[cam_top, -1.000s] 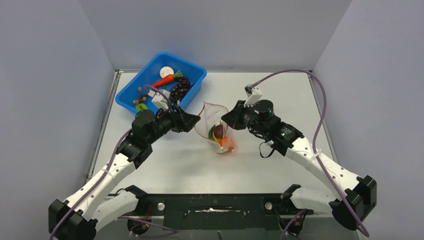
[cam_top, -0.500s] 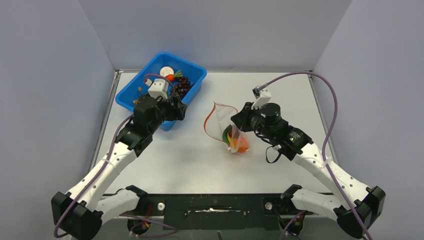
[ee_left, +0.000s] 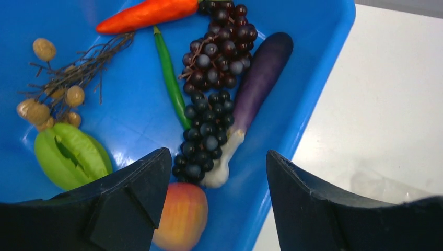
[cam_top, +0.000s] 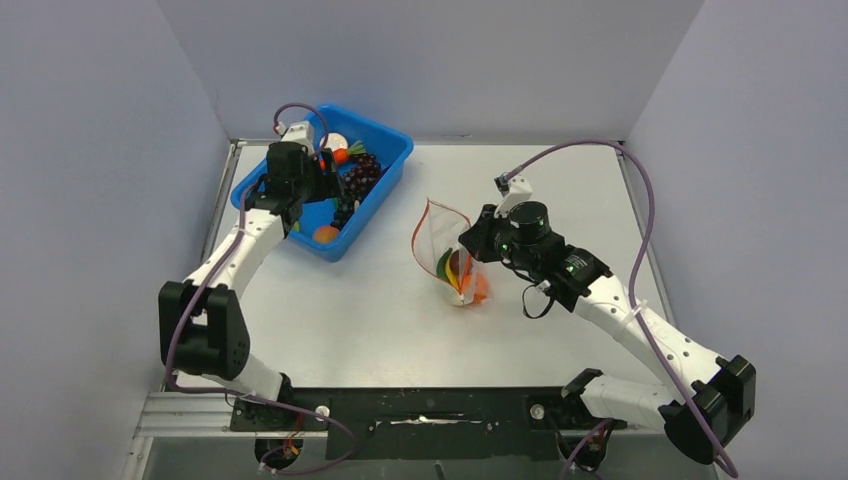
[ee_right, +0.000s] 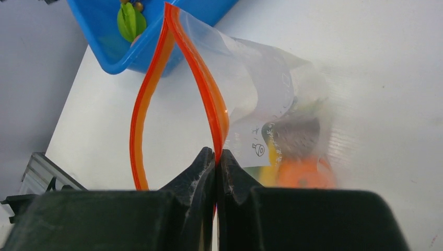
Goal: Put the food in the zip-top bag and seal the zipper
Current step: Pick up the fake fruit from the bin.
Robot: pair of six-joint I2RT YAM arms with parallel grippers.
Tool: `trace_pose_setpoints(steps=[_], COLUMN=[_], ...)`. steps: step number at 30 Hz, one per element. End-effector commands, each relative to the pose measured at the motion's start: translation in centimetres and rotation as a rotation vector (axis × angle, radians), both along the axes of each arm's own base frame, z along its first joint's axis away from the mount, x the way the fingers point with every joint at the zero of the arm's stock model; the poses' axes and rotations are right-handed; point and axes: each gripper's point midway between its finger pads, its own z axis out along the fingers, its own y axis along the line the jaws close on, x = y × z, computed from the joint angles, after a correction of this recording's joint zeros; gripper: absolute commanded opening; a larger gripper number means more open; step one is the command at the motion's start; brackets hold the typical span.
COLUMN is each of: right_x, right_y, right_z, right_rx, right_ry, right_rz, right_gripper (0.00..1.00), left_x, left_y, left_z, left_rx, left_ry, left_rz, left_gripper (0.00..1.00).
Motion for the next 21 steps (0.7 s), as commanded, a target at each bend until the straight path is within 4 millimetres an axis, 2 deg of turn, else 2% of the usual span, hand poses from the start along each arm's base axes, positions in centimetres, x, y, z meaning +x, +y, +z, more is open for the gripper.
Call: trace_pose_setpoints(steps=[1, 10, 14, 21], right_x=[1.4, 2.1, 2.3, 2.3], right_y=[0.5, 1.1, 1.1, 1.1], right_z=[3.0, 2.9, 3.0, 2.7], right_rx=[0.045, 0.061, 0.066, 0.060], right_ry=[-0.081, -0.055, -0.048, -0.031], right_rz=[0.001, -0.006, -0.019, -0.021], right_gripper=[0.00, 0.00, 0.00, 0.00], left_x=[4.5, 12.0, 13.8, 15.1], left_y=[-0.4, 0.1, 0.0, -0.7], left_z=[2.7, -1.6, -4.1, -7.4], left_rx=[-0.075, -0.115, -0.127, -0.167], left_ry=[-0.079, -0.006, 0.023, 0.058], left_rz=[-0.033, -0.067, -0.094, -0.131], left_gripper=[0.65, 0.62, 0.61, 0.61])
